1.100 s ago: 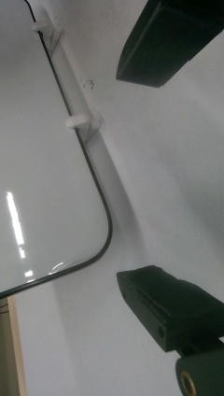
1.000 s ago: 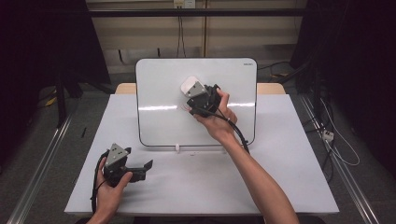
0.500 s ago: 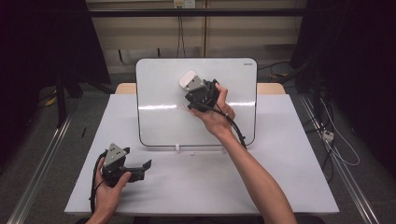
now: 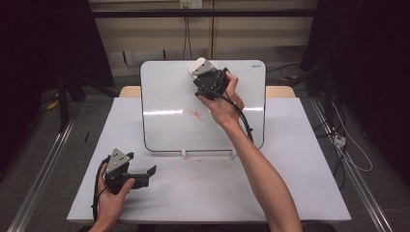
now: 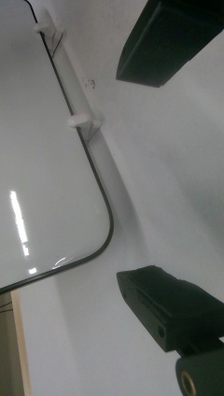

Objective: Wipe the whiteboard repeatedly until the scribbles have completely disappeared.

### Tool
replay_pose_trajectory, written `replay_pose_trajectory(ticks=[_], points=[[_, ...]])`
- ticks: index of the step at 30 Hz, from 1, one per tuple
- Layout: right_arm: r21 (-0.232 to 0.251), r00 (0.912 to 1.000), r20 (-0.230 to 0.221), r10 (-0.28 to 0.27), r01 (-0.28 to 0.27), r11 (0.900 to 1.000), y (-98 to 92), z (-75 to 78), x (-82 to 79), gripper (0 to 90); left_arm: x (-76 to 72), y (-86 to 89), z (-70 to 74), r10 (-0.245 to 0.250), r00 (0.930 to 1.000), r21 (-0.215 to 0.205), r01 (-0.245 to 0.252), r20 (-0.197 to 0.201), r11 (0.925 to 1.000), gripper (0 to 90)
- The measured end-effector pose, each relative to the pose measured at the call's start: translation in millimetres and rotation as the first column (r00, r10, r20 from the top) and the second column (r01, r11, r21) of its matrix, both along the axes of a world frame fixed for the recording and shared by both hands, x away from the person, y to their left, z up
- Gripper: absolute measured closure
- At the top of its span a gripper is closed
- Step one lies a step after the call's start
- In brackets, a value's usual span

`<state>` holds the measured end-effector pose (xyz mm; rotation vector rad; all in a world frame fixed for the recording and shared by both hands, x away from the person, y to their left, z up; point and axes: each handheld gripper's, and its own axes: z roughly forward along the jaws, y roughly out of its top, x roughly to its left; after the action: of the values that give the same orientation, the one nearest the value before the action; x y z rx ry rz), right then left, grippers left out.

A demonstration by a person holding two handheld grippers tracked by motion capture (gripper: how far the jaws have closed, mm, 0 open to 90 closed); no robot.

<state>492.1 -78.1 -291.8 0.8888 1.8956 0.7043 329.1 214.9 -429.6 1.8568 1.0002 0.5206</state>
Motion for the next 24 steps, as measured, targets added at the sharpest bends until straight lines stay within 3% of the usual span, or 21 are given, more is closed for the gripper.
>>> replay_pose_trajectory(ticks=[7, 8, 14, 24], points=[[-0.032, 0.9995, -0.01, 0.031, -0.031, 0.999, 6.6, -4.5, -6.5, 31.8, 0.3, -1.2, 0.2, -0.004, 1.0, 0.005, 0.004, 0.0, 1.0, 4.8], [-0.059, 0.9984, -0.016, 0.055, -0.056, 0.997, 12.2, -11.0, -11.3, 31.8, 0.2, -1.5, 0.2, -0.004, 1.0, 0.005, 0.004, 0.001, 1.0, 4.8], [-0.098, 0.993, -0.032, 0.113, -0.116, 0.988, 27.5, -30.6, -25.5, 31.8, 0.1, -2.3, -0.3, -0.003, 1.0, 0.008, 0.003, 0.0, 1.0, 4.8], [-0.141, 0.9863, -0.036, 0.161, -0.165, 0.976, 42.5, -51.2, -41.7, 31.8, 0.3, -3.0, -0.7, -0.009, 1.0, 0.014, 0.009, 0.0, 0.9999, 4.8]])
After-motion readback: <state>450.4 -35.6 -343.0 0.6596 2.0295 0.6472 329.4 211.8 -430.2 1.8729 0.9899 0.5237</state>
